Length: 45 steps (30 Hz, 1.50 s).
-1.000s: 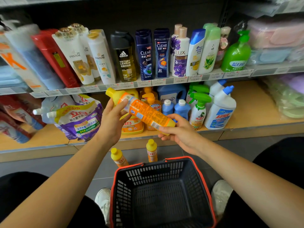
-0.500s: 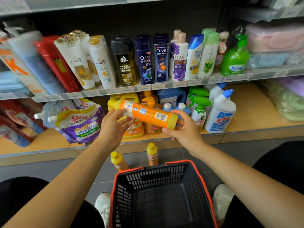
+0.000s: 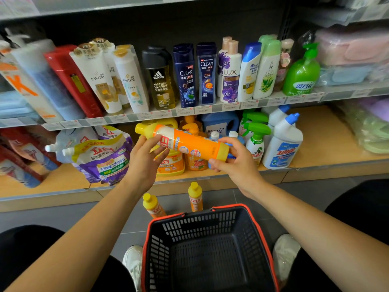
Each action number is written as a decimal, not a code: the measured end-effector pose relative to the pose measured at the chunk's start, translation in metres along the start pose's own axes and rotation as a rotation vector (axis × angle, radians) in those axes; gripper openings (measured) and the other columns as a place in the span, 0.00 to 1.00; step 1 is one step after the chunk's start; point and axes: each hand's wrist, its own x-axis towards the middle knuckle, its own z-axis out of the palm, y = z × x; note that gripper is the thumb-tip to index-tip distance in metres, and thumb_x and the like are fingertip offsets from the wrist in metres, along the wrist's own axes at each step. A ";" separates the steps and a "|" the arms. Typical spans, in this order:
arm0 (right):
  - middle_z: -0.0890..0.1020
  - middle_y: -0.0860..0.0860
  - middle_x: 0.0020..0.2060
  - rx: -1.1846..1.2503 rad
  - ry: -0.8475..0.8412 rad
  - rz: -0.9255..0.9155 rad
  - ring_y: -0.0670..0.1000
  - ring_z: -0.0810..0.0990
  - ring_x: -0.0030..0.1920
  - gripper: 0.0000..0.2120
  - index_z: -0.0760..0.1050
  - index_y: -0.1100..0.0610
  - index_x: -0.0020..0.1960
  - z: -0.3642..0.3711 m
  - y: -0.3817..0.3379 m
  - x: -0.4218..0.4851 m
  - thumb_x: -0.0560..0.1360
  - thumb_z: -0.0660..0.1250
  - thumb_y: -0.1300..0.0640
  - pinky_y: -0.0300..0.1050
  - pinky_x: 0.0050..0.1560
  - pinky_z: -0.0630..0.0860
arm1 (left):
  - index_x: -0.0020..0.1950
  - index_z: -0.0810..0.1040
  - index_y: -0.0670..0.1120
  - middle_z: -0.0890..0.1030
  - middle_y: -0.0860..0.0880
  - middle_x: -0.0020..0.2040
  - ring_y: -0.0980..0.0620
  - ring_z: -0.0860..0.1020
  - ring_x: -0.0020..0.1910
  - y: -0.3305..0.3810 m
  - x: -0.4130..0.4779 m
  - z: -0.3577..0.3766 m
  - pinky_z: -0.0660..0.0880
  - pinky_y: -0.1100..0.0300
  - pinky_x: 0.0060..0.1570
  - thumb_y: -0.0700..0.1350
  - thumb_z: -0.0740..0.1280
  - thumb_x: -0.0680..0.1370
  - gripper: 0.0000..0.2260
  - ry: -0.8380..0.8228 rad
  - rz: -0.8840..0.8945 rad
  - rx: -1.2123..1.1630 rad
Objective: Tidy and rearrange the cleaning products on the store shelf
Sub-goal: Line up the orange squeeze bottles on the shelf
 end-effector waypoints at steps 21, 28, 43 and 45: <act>0.84 0.50 0.53 0.017 0.053 -0.042 0.49 0.84 0.54 0.24 0.76 0.48 0.56 -0.008 -0.017 0.008 0.65 0.82 0.58 0.41 0.48 0.80 | 0.59 0.79 0.43 0.86 0.45 0.52 0.47 0.86 0.49 -0.005 0.000 -0.006 0.83 0.55 0.43 0.56 0.73 0.76 0.20 0.091 -0.193 0.371; 0.85 0.43 0.51 -0.169 -0.101 -0.213 0.45 0.83 0.53 0.22 0.80 0.36 0.54 -0.007 -0.037 0.002 0.62 0.80 0.48 0.38 0.53 0.79 | 0.56 0.84 0.46 0.85 0.47 0.52 0.49 0.84 0.52 -0.013 -0.019 0.011 0.82 0.59 0.48 0.44 0.78 0.72 0.13 -0.243 0.060 0.734; 0.85 0.45 0.48 -0.133 -0.158 -0.198 0.47 0.83 0.52 0.17 0.80 0.51 0.54 0.002 -0.048 -0.004 0.66 0.77 0.54 0.39 0.48 0.79 | 0.67 0.76 0.46 0.83 0.49 0.59 0.53 0.81 0.58 -0.037 -0.035 0.017 0.79 0.49 0.59 0.42 0.80 0.70 0.27 -0.574 0.212 0.895; 0.84 0.46 0.46 -0.179 -0.121 -0.181 0.47 0.83 0.50 0.14 0.80 0.52 0.49 0.001 -0.045 -0.003 0.65 0.77 0.53 0.40 0.46 0.79 | 0.67 0.77 0.49 0.83 0.51 0.58 0.53 0.81 0.57 -0.040 -0.033 0.013 0.79 0.46 0.57 0.46 0.81 0.69 0.28 -0.530 0.275 0.997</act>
